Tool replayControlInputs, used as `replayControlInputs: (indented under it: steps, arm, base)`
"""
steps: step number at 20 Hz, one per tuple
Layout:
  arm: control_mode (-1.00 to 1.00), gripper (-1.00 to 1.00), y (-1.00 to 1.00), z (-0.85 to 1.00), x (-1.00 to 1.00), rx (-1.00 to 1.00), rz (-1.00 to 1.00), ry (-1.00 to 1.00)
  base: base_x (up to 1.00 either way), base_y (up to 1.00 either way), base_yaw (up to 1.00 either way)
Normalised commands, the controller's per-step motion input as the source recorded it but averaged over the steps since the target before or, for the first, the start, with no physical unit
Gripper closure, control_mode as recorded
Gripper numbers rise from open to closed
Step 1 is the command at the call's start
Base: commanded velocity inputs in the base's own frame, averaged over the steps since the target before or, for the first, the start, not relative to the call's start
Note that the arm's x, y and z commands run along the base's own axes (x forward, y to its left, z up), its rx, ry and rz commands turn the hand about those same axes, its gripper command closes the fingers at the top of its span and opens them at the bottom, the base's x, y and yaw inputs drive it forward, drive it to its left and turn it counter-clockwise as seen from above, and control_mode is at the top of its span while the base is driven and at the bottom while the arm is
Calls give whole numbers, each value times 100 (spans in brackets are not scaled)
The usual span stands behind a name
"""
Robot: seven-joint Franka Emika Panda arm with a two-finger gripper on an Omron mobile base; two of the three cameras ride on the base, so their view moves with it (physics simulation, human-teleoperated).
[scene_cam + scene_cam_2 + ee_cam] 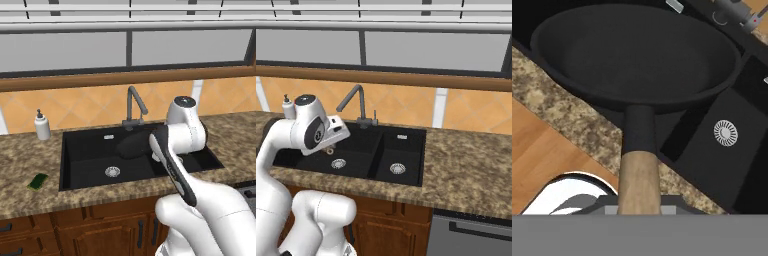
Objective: Pick the pan and sponge and place them into the sink. Then turn on the water.
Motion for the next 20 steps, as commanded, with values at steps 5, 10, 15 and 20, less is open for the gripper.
replayControlInputs:
  steps: [5, 10, 15, 20]
  arm:
    - [-100, 100, 82, -1, 0, 0, -22, 6]
    - [-100, 100, 73, -11, 2, 2, -24, 2]
    - [-100, 100, 57, -12, 8, 6, -35, 5]
    - [-100, 100, 28, -10, 21, 14, -38, 11]
  base:
    - [0, 0, 0]
    - [0, 0, 0]
    - [0, 0, 0]
    - [0, 0, 0]
